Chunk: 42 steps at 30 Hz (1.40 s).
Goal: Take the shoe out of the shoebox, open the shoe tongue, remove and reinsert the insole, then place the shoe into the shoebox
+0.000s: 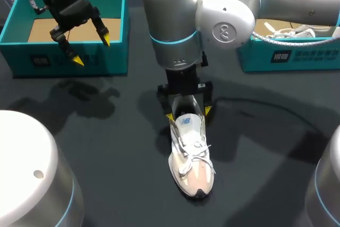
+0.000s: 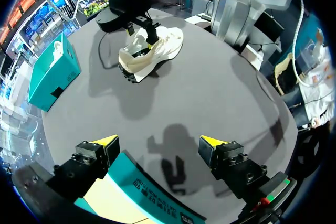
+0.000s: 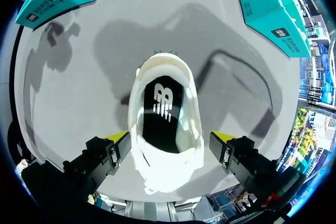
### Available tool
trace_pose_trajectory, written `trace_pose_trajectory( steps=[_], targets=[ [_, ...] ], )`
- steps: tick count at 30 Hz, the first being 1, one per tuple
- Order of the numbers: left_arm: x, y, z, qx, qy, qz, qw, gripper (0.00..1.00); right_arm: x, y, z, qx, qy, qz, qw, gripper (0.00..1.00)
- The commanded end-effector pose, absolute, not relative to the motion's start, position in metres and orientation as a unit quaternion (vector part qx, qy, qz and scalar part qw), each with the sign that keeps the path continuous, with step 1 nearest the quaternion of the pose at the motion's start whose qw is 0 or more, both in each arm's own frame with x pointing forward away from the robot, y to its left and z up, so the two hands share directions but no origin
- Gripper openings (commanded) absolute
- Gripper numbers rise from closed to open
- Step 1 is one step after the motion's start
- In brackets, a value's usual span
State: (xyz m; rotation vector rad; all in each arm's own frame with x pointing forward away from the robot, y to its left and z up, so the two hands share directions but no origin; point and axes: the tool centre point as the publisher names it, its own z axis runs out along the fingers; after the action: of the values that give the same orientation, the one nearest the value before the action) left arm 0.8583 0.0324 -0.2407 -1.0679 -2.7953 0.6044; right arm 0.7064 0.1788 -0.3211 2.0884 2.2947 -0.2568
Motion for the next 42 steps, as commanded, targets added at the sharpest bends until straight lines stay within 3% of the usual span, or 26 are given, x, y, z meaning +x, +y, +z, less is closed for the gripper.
trace_pose_trajectory(
  steps=[1,9,11,13,18,21,27,42],
  targets=[
    [0.858,0.033,-0.24,-0.35,-0.915,0.197,0.044,1.0,0.699,0.178,-0.311,0.669,0.739,-0.074,0.021,1.0],
    [0.858,0.033,-0.24,-0.35,-0.915,0.197,0.044,1.0,0.674,0.172,-0.301,0.681,0.729,-0.066,0.025,1.0],
    [0.858,0.033,-0.24,-0.35,-0.915,0.197,0.044,1.0,0.665,0.17,-0.298,0.683,0.727,-0.066,0.025,0.82],
    [0.858,0.033,-0.24,-0.35,-0.915,0.197,0.044,1.0,0.655,0.169,-0.296,0.683,0.727,-0.063,0.024,0.74],
    [0.858,0.033,-0.24,-0.35,-0.915,0.197,0.044,1.0,0.634,0.166,-0.289,0.689,0.721,-0.066,0.021,0.68],
    [0.858,0.033,-0.24,-0.35,-0.915,0.197,0.044,1.0,0.619,0.165,-0.285,0.692,0.72,-0.059,0.024,0.49],
    [0.858,0.033,-0.24,-0.35,-0.915,0.197,0.044,1.0,0.607,0.165,-0.284,0.697,0.715,-0.05,0.03,0.3],
    [0.858,0.033,-0.24,-0.35,-0.915,0.197,0.044,1.0,0.657,0.168,-0.328,0.661,0.75,-0.009,0.019,0.26]
  ],
)
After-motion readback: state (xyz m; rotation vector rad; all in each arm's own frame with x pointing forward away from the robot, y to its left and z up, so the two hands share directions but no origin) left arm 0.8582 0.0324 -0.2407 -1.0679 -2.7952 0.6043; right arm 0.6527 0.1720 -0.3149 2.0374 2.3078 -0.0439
